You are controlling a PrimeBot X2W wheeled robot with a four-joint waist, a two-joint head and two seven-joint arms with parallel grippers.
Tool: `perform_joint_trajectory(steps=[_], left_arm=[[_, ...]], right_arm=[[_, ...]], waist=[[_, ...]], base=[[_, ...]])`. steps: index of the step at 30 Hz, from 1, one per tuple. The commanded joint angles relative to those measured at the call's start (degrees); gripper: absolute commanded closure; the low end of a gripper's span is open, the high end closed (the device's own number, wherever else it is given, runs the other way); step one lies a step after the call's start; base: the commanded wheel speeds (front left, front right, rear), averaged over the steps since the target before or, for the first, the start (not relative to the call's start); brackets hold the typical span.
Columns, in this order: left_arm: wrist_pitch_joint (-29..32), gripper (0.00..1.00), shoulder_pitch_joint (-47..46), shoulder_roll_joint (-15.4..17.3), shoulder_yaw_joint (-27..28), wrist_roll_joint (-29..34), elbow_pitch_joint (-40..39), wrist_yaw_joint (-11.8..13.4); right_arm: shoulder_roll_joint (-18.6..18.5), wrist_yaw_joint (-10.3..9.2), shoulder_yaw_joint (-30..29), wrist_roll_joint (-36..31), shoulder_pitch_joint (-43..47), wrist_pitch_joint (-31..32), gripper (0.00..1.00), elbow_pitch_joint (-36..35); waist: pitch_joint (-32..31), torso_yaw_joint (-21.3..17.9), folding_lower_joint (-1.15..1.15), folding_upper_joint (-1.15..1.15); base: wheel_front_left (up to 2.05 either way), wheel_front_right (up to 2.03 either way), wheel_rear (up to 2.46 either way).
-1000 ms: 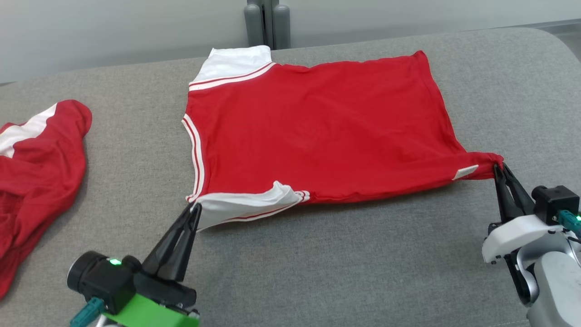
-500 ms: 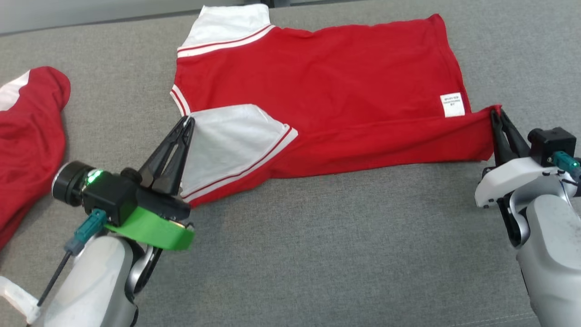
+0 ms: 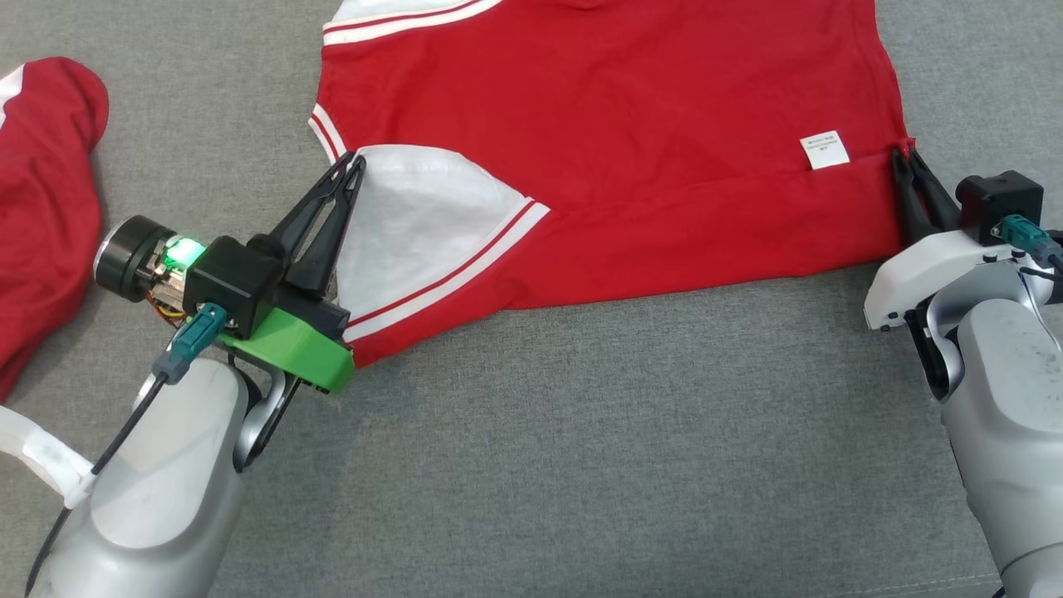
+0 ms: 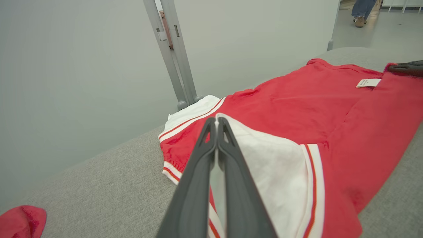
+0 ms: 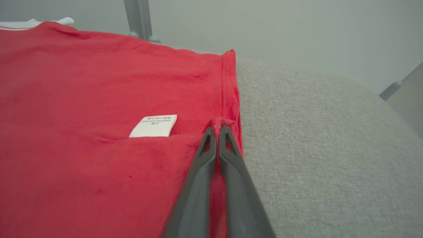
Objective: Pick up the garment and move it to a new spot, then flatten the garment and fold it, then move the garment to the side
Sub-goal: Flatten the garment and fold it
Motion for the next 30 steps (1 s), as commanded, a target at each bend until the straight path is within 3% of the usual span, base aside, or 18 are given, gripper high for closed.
perform_joint_trajectory(steps=[1,2,13,18,25,30], left_arm=[[-0.03,0.0,-0.86,-0.45,0.26,-0.38,0.64,0.13],[-0.03,0.0,-0.71,-0.9,0.54,-0.5,0.91,0.13],[-0.03,0.0,14.89,-5.06,8.18,-3.91,-1.42,0.85],[-0.03,0.0,21.88,-6.94,9.13,-7.58,1.29,0.65],[1.6,0.0,21.66,-8.85,8.9,-13.62,7.15,0.22],[2.04,0.0,18.31,-8.09,7.77,-14.01,11.21,0.13]], right_arm=[[-0.43,-0.1,-0.07,-0.41,-0.1,-0.18,0.43,0.38],[-0.53,-0.1,-0.32,-0.62,0.34,-0.18,0.0,0.42],[-2.06,-0.1,-1.77,-1.6,13.87,-0.18,0.0,-11.52],[-0.44,-0.1,-2.54,0.06,19.66,-0.18,0.0,-15.68],[1.02,-0.1,-1.98,0.45,21.94,-0.18,0.0,-17.06],[0.66,-0.1,-1.62,0.83,20.85,-0.18,0.0,-17.18]], waist=[[-0.38,0.39,0.0,0.0],[-0.81,0.5,0.0,0.0],[-8.65,0.81,0.0,0.0],[-10.69,-0.35,0.0,0.0],[-11.53,-1.64,0.0,0.0],[-10.56,-2.38,0.0,0.0]], base=[[0.0,0.0,0.0],[0.0,0.0,0.0],[0.0,0.0,0.0],[0.0,0.0,0.0],[0.0,0.0,0.0],[0.0,0.0,0.0]])
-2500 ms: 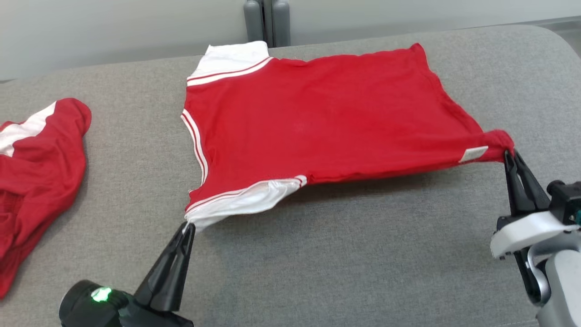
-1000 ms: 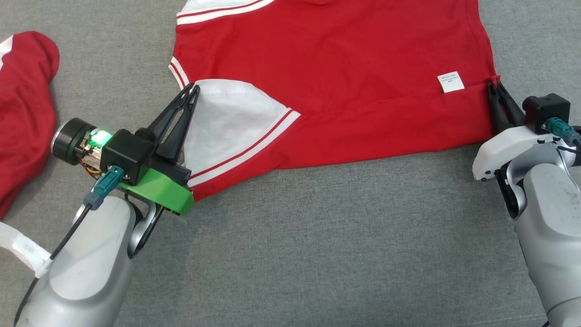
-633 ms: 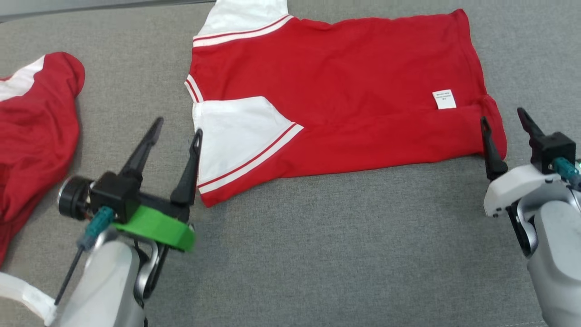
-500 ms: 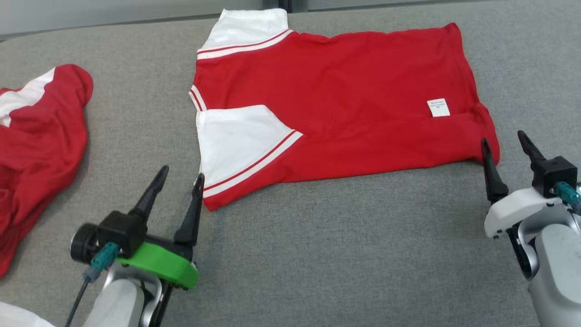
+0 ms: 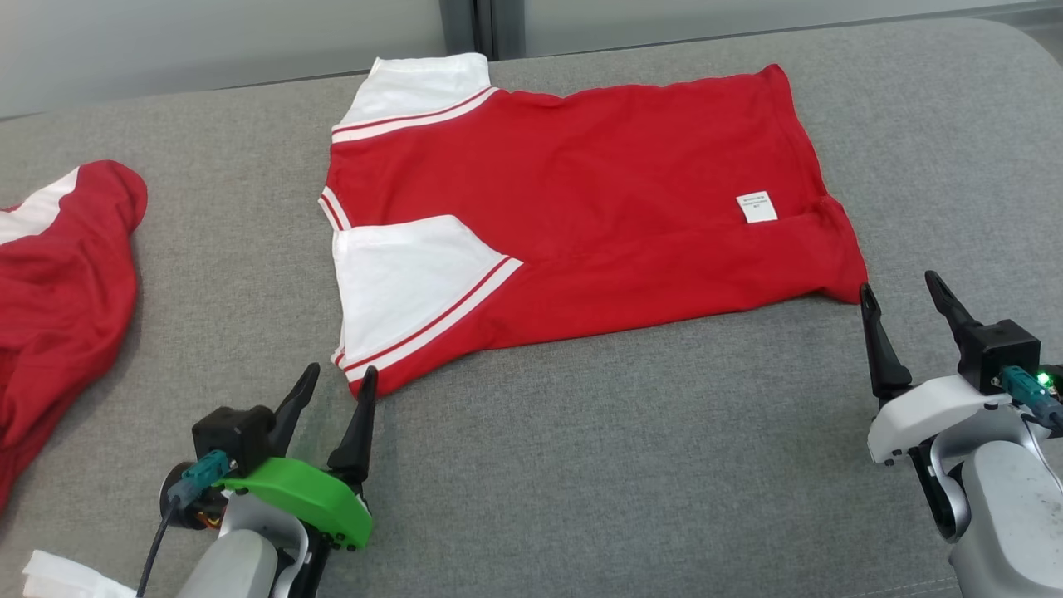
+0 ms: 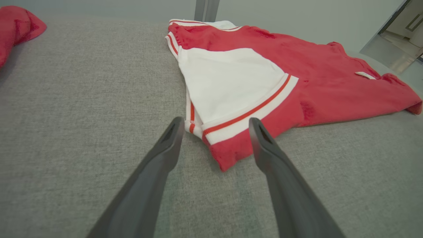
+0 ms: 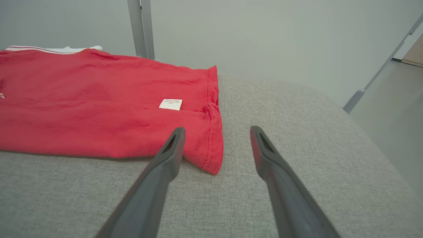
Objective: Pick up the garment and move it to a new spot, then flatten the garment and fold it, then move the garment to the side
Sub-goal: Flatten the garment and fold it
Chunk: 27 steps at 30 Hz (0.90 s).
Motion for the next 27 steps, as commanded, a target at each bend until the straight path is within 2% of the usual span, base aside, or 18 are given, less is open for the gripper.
perform_joint_trajectory(steps=[1,5,9,10,11,12,14,15,20,27], left_arm=[[0.12,0.0,-1.37,0.62,-0.44,0.4,1.34,-0.16],[0.61,0.0,-4.42,1.64,-2.46,2.59,5.07,-0.17],[0.57,0.01,-6.17,1.16,-3.07,2.6,8.36,-0.17],[0.5,0.07,-6.49,0.97,-3.1,2.24,8.87,-0.18],[0.41,0.28,-6.8,0.86,-3.26,2.05,9.46,-0.2],[0.33,0.4,-6.9,0.76,-3.45,1.84,9.95,-0.22],[0.45,0.73,-7.07,0.53,-3.77,0.75,10.78,-0.21],[0.35,0.98,-7.36,0.62,-3.99,0.27,11.12,-0.21],[0.33,1.0,-8.46,1.45,-5.74,-1.69,11.81,-0.11],[-0.97,1.0,-10.6,3.94,-8.39,-2.66,10.07,-0.13]], right_arm=[[-0.01,-0.1,0.04,0.23,-0.57,-0.18,0.0,-0.23],[0.22,-0.11,0.36,0.35,-1.36,-0.18,0.0,-0.15],[0.41,-0.11,0.69,0.66,-1.98,-0.18,0.0,0.02],[0.44,-0.11,0.7,0.73,-2.15,-0.18,0.0,0.12],[0.49,-0.11,0.68,0.82,-2.37,-0.18,0.0,0.22],[0.53,-0.11,0.61,0.84,-2.49,-0.18,0.0,0.29],[0.77,-0.11,0.46,0.89,-2.72,-0.18,0.0,0.62],[0.83,-0.11,0.36,0.89,-2.86,-0.18,0.0,0.84],[1.11,-0.11,-0.24,2.16,-4.36,-0.17,0.0,2.96],[1.85,-0.11,-2.33,4.4,-8.94,-0.18,0.0,10.44]], waist=[[0.74,-0.32,0.0,0.0],[2.0,-0.68,0.0,0.0],[2.93,-0.82,0.0,0.0],[3.08,-0.79,0.0,0.0],[3.23,-0.72,0.0,0.0],[3.32,-0.63,0.0,0.0],[3.47,-0.4,0.0,0.0],[3.54,-0.27,0.0,0.0],[4.05,0.4,0.0,0.0],[5.56,1.5,0.0,0.0]], base=[[0.0,0.0,0.0],[0.0,0.0,0.0],[0.0,0.0,0.0],[0.0,0.0,0.0],[0.0,0.0,0.0],[0.0,0.0,0.0],[0.0,0.0,0.0],[0.0,0.0,0.0],[0.0,0.0,0.0],[0.0,0.0,0.0]])
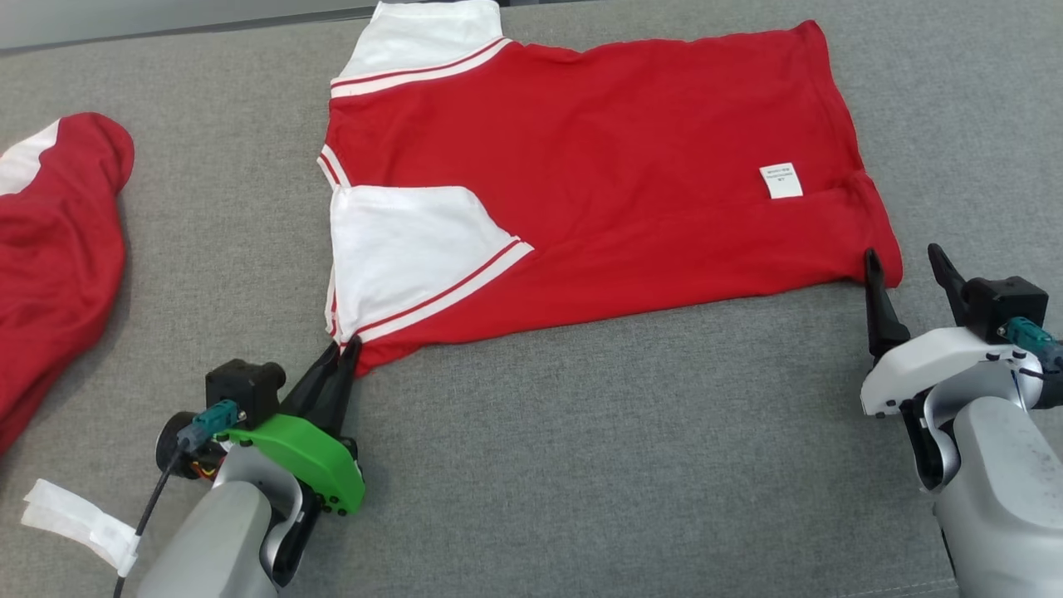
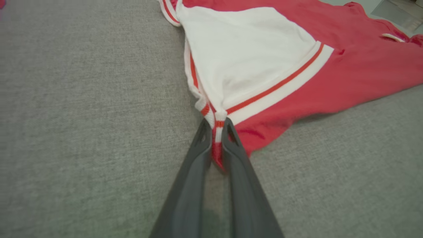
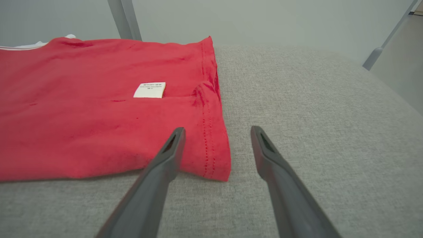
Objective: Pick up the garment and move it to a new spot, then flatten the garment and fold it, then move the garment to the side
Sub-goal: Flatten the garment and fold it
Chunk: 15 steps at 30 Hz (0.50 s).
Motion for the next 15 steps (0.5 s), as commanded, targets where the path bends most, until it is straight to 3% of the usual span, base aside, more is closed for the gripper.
perform_joint_trajectory(steps=[1,10,11,12,13,14,15], left_arm=[[-0.24,1.0,-1.07,1.19,-0.1,-0.33,0.11,0.18],[-0.3,1.0,-3.57,3.81,-1.84,-0.99,-0.35,0.17],[-0.3,1.0,-3.71,4.01,-1.98,-1.02,-0.33,0.17],[-0.32,1.0,-3.88,4.22,-2.18,-1.14,-0.35,0.17],[-0.33,1.0,-4.03,4.4,-2.39,-1.18,-0.38,0.17],[-0.29,1.0,-4.11,4.47,-2.55,-1.26,-0.41,0.17],[-0.17,1.0,-4.16,4.54,-2.7,-1.46,-0.5,0.17]], right_arm=[[0.0,-0.11,-0.25,0.66,-1.32,-0.17,0.0,1.2],[-0.34,-0.11,1.4,2.64,-6.25,0.77,0.0,11.39],[-0.29,-0.11,1.71,2.78,-6.61,0.75,0.04,12.23],[-0.18,-0.11,1.98,3.13,-6.95,0.73,0.49,13.23],[-0.16,-0.11,2.29,3.38,-7.28,0.68,0.67,14.11],[-0.16,-0.11,2.52,3.71,-7.6,0.64,1.0,14.78],[-0.17,-0.11,2.92,4.1,-7.84,0.67,1.0,15.38]], waist=[[0.62,0.5,0.0,0.0],[1.62,1.42,0.0,0.0],[1.66,1.38,0.0,0.0],[1.66,1.35,0.0,0.0],[1.61,1.34,0.0,0.0],[1.54,1.35,0.0,0.0],[1.4,1.34,0.0,0.0]], base=[[0.0,0.0,0.0],[0.0,0.0,0.0],[0.0,0.0,0.0],[0.0,0.0,0.0],[0.0,0.0,0.0],[0.0,0.0,0.0],[0.0,0.0,0.0]])
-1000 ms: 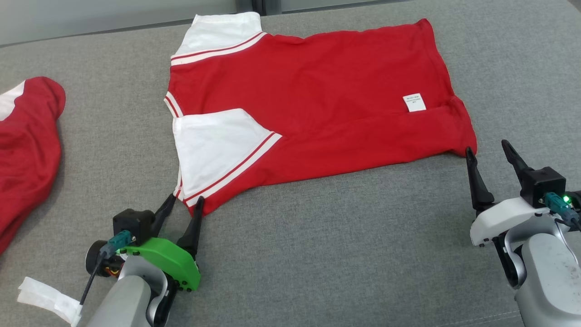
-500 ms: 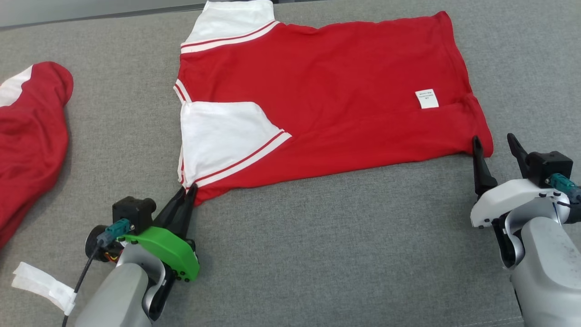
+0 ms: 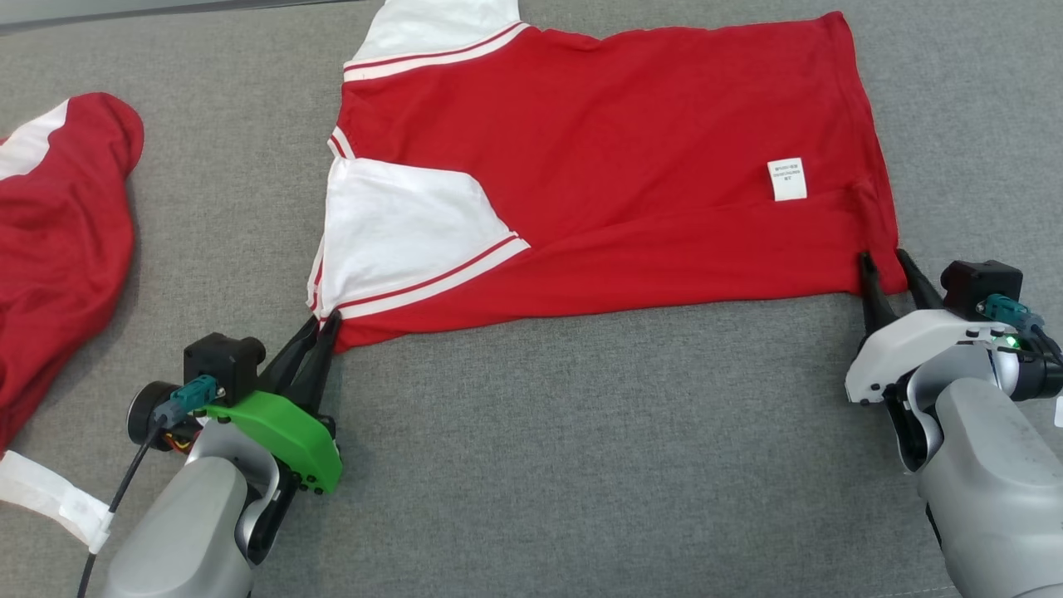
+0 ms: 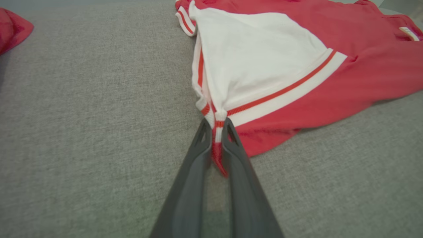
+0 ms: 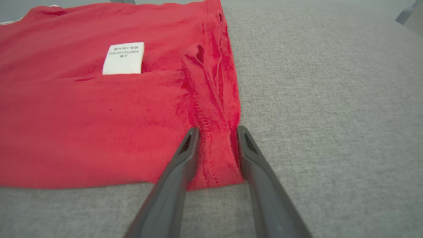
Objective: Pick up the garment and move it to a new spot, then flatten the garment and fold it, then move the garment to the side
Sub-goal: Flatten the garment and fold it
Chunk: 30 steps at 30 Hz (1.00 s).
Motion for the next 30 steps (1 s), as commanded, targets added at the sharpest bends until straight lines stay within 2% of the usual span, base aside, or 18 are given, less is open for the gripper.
perform_joint_trajectory(steps=[1,6,13,24,30], left_arm=[[0.03,1.0,-0.72,0.75,0.05,-0.79,0.04,0.17],[0.34,1.0,2.76,1.09,-0.61,-2.55,-2.08,0.16],[2.36,1.0,10.65,2.8,-0.59,-5.62,-8.77,0.62],[6.2,1.0,25.77,7.55,-1.64,-7.42,-25.68,5.8],[7.35,1.0,31.12,9.3,-2.35,-7.22,-32.25,8.21]], right_arm=[[-0.02,-0.13,0.64,0.87,0.0,0.17,1.0,1.12],[-1.06,-0.13,2.61,3.66,1.03,-0.41,1.0,0.12],[-4.94,-0.14,4.84,7.62,7.06,-0.59,1.0,-5.42],[-9.38,-0.16,3.83,11.26,24.27,-0.6,1.0,-18.83],[-9.14,-0.17,0.17,10.38,33.46,1.73,1.0,-27.43]], waist=[[-0.27,-0.03,0.0,0.0],[-1.77,-0.24,0.0,0.0],[-4.34,0.58,0.0,0.0],[-8.04,1.39,0.0,0.0],[-8.72,1.16,0.0,0.0]], base=[[0.0,0.0,0.0],[0.0,0.0,0.0],[0.0,0.0,0.0],[0.0,0.0,0.0],[0.0,0.0,0.0]])
